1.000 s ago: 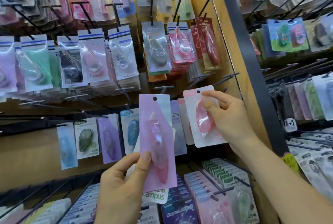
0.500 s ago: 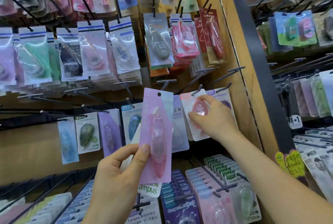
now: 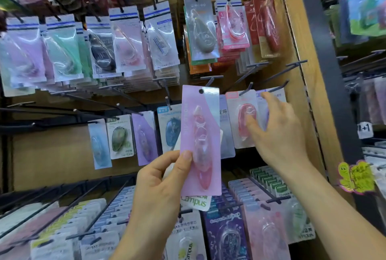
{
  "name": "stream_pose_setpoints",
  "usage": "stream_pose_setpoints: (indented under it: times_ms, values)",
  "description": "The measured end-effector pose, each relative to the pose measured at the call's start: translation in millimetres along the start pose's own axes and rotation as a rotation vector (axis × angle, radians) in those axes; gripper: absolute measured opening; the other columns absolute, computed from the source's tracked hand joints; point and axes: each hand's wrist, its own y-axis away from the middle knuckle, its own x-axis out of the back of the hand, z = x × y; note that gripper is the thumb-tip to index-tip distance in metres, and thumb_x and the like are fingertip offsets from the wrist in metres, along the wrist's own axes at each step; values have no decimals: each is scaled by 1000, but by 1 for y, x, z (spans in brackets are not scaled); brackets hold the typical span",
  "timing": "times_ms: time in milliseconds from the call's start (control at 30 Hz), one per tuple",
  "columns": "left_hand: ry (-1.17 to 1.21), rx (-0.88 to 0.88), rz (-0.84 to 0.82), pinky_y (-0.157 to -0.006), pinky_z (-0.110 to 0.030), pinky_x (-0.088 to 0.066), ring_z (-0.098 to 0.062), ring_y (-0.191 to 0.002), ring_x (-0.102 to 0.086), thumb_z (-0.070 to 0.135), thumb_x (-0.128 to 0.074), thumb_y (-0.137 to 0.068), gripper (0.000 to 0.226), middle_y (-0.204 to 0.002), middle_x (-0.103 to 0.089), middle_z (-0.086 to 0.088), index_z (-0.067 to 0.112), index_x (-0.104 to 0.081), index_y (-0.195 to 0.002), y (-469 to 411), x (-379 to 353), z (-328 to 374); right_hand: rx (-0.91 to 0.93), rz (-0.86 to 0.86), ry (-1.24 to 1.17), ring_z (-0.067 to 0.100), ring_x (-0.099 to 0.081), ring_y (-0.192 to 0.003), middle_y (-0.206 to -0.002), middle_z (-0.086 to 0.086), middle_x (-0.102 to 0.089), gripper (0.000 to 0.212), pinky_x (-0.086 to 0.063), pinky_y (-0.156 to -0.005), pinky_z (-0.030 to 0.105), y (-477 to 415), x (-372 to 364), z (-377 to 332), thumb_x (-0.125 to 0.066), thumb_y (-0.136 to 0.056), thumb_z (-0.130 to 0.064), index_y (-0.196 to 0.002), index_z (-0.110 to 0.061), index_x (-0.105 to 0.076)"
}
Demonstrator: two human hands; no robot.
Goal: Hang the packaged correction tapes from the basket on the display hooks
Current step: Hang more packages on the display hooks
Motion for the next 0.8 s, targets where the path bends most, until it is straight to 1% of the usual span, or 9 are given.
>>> stream_pose_setpoints:
  times_ms: [67, 133, 200, 300, 400, 467, 633, 700, 800]
  values:
    - [57, 9, -1, -59, -16, -53, -8, -66, -67, 33, -60, -78, 24, -79, -76, -3, 19, -79, -77, 2, -1, 0, 23, 43, -217, 17, -56, -108, -120, 3, -60, 43, -39, -80, 26, 20, 20, -12, -57, -96, -46, -134, -26, -53]
    - [96, -5, 6, -59, -16, -53, -8, -66, -66, 34, -58, -79, 24, -78, -75, -1, 21, -78, -75, 5, -4, -2, -107, -213, -600, 12, -64, -99, -103, -5, -69, 39, -52, -89, 31, 44, 39, -33, -57, -88, -58, -121, -39, -59]
    - [89, -37, -14, -63, -19, -53, -10, -70, -65, 36, -57, -80, 24, -79, -73, -1, 23, -76, -76, 9, -9, -5, -247, -571, -982, 14, -71, -93, -97, -4, -75, 40, -57, -91, 40, 65, 46, -52, -58, -76, -54, -115, -44, -62]
    - [77, -23, -108, -73, -25, -56, -14, -81, -68, 38, -55, -90, 22, -88, -74, -4, 27, -73, -85, 18, -16, -13, -299, -700, -1201, 21, -72, -102, -106, 3, -76, 33, -58, -91, 38, 86, 37, -59, -66, -77, -38, -109, -37, -71]
    - [-111, -43, -142, -89, -39, -55, -16, -97, -68, 53, -47, -95, 21, -99, -72, 4, 40, -63, -98, 22, -12, -24, -332, -613, -1254, 29, -71, -102, -104, 10, -76, 31, -57, -91, 42, 96, 25, -56, -70, -76, -33, -105, -25, -76]
    - [-263, -93, -101, -92, -46, -51, -16, -102, -62, 59, -46, -86, 19, -102, -63, 9, 50, -51, -102, 22, -5, -28, -313, -533, -1219, 24, -73, -93, -98, 10, -77, 27, -59, -78, 31, 98, 22, -58, -71, -76, -27, -101, -19, -77]
    - [-321, -244, -27, -70, -27, -49, -8, -88, -59, 51, -59, -81, 18, -94, -58, 14, 50, -54, -98, 19, 15, -13, -209, -458, -1115, 11, -73, -80, -87, 1, -78, 16, -55, -67, 19, 100, 20, -69, -74, -78, -20, -93, -18, -80]
    - [-349, -230, -82, -64, -31, -47, -7, -78, -57, 46, -60, -82, 13, -87, -62, 9, 44, -61, -96, 18, 26, -5, -182, -453, -1100, 8, -73, -78, -85, -2, -78, 16, -54, -65, 16, 100, 19, -77, -75, -77, -22, -92, -20, -80]
    - [-422, -177, -178, -68, -33, -51, -5, -86, -60, 49, -68, -71, 31, -93, -64, 12, 48, -59, -101, 17, 43, 1, -175, -467, -1061, 11, -73, -74, -80, -6, -77, 12, -59, -64, 24, 102, 11, -84, -73, -78, -30, -87, -29, -80]
